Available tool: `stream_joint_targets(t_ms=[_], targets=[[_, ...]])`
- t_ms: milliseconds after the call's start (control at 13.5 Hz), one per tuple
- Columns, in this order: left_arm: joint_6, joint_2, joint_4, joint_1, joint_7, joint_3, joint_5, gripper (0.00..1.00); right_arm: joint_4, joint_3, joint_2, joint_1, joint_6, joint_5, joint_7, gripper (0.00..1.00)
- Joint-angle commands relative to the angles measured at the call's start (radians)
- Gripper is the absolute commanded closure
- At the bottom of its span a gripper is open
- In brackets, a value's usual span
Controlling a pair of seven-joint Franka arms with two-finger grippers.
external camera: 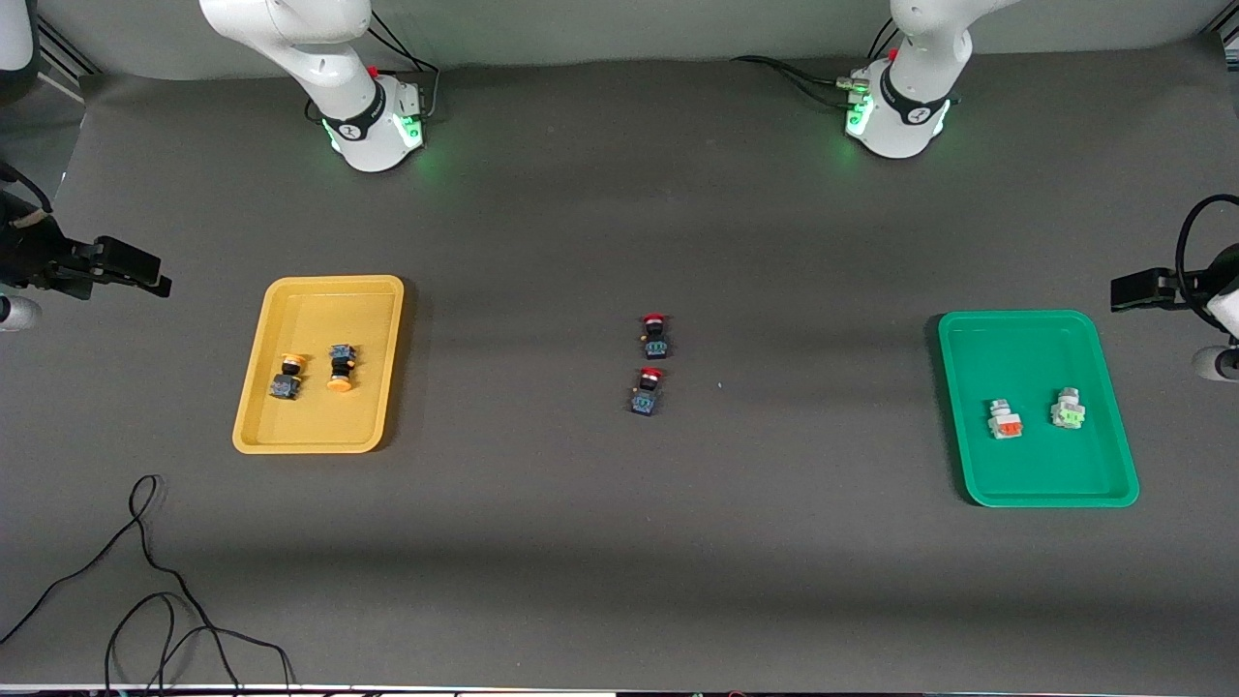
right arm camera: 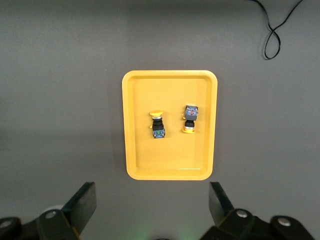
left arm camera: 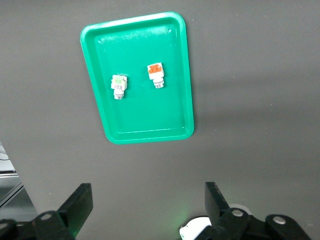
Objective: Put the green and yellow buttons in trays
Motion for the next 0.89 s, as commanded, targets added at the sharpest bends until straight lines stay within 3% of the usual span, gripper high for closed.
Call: stream_joint_targets(t_ms=[0, 222, 370, 593, 667, 815], targets=[[-0.026, 0.026, 0.043, -0.014, -0.011, -0.001, -0.001, 0.0, 0.021, 0.002, 0.01, 0.013, 0.006, -0.024, 0.014, 0.0], [-0.021, 0.004, 0.033, -0.045, -0.012, 0.004, -0.007, 0.0, 0.019, 0.0, 0.01, 0.01, 0.0, -0.023, 0.01, 0.0], [-0.027, 0.001, 0.039, -0.147, -0.028, 0.101, -0.01, 0.0, 0.019, 0.002, 0.01, 0.012, -0.005, -0.023, 0.014, 0.0], [-0.02, -0.02, 0.035, -0.363, -0.021, 0.351, -0.058, 0.0, 0.019, 0.0, 0.01, 0.01, -0.005, -0.023, 0.011, 0.0], [0.002, -0.035, 0.02, -0.385, -0.021, 0.392, -0.096, 0.0, 0.019, 0.0, 0.01, 0.01, -0.005, -0.023, 0.011, 0.0], [0.102, -0.113, -0.099, -0.39, -0.025, 0.4, -0.119, 0.0, 0.019, -0.001, 0.01, 0.01, -0.005, -0.023, 0.014, 0.0]])
